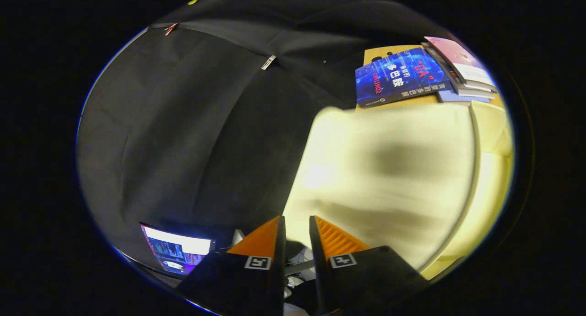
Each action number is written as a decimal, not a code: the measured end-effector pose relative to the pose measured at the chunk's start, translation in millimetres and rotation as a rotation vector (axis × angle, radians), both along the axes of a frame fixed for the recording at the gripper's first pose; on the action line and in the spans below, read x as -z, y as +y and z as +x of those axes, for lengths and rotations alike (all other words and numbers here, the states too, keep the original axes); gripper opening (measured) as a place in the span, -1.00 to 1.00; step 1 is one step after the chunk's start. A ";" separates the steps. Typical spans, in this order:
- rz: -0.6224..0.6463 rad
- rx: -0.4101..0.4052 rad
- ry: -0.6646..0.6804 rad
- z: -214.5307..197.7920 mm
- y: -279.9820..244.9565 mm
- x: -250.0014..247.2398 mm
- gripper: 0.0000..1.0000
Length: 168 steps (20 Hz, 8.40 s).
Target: Open the storage box then place both shoes into the box .Put the left shoe in first, then the right shoe, with the right side of both shoes facing outward in a uniform manner.
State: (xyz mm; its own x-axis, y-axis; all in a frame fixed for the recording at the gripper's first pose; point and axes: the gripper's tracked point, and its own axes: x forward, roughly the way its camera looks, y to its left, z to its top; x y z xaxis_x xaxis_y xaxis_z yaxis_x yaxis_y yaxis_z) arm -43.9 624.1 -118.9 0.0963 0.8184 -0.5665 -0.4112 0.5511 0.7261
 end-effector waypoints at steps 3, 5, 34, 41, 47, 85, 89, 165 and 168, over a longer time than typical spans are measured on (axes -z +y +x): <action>0.009 0.044 -0.063 16.5 -22.1 -11.2 0.57; 0.014 0.096 -0.150 31.6 -48.9 -21.4 0.94; -0.677 0.468 -0.371 75.9 -575.8 185.6 0.98; -0.694 0.480 -0.363 109.0 -566.0 215.6 0.35; -0.682 0.518 -0.335 109.5 -556.1 219.3 -0.73; -0.506 0.520 -0.176 113.2 -244.1 90.7 -0.82; -0.511 0.517 -0.084 109.6 -222.9 118.6 -0.64; -0.382 0.730 -0.300 77.5 -519.1 -2.4 -0.88; -0.366 0.683 -0.318 81.3 -462.0 -16.0 -0.89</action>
